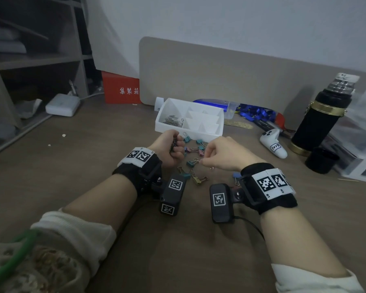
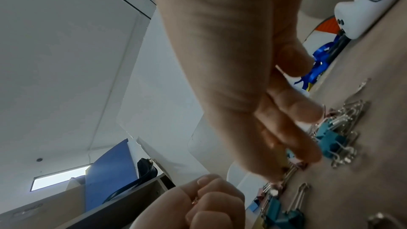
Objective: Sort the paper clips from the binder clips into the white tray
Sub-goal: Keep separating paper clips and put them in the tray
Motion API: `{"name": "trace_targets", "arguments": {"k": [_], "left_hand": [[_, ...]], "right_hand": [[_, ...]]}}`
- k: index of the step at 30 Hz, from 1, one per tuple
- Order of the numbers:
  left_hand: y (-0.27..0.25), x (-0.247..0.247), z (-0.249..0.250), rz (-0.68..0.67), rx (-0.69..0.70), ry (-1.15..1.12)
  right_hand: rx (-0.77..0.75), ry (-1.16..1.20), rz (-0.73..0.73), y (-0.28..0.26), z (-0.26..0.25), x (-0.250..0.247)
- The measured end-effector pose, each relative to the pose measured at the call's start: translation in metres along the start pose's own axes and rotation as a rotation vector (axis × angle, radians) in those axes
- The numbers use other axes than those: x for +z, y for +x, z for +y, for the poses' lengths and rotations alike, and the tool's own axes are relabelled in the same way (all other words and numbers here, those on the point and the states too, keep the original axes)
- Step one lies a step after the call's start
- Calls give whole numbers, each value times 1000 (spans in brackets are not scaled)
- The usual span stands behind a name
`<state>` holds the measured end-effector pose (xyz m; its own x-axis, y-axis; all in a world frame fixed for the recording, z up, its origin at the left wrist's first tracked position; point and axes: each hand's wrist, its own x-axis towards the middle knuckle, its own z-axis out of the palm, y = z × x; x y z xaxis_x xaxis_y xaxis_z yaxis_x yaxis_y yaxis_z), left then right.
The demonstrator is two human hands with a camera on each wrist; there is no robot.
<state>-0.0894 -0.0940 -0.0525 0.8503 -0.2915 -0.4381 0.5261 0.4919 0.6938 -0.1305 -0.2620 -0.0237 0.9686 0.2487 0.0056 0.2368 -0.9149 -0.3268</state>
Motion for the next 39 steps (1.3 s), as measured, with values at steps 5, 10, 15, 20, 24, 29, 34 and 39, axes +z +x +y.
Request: {"name": "trace_targets", "arguments": {"k": [5, 10, 15, 20, 24, 29, 34, 39], "left_hand": [[-2, 1, -1, 2, -4, 15], [-3, 2, -1, -10, -14, 27], [-4, 1, 5, 9, 51, -1], [-4, -8, 17, 36, 120, -126], [-4, -11, 20, 45, 135, -165], [-5, -7, 15, 42, 115, -118], [-4, -4, 13, 36, 109, -89], [-5, -1, 12, 22, 96, -67]], "right_hand": [[60, -118, -14, 0, 1, 1], [27, -113, 24, 5, -21, 9], [65, -171, -75, 8, -25, 22], [108, -120, -89, 8, -26, 24], [102, -134, -116, 7, -29, 24], [90, -190, -148, 7, -33, 25], [53, -246, -195, 4, -37, 24], [42, -249, -176, 3, -38, 23]]}}
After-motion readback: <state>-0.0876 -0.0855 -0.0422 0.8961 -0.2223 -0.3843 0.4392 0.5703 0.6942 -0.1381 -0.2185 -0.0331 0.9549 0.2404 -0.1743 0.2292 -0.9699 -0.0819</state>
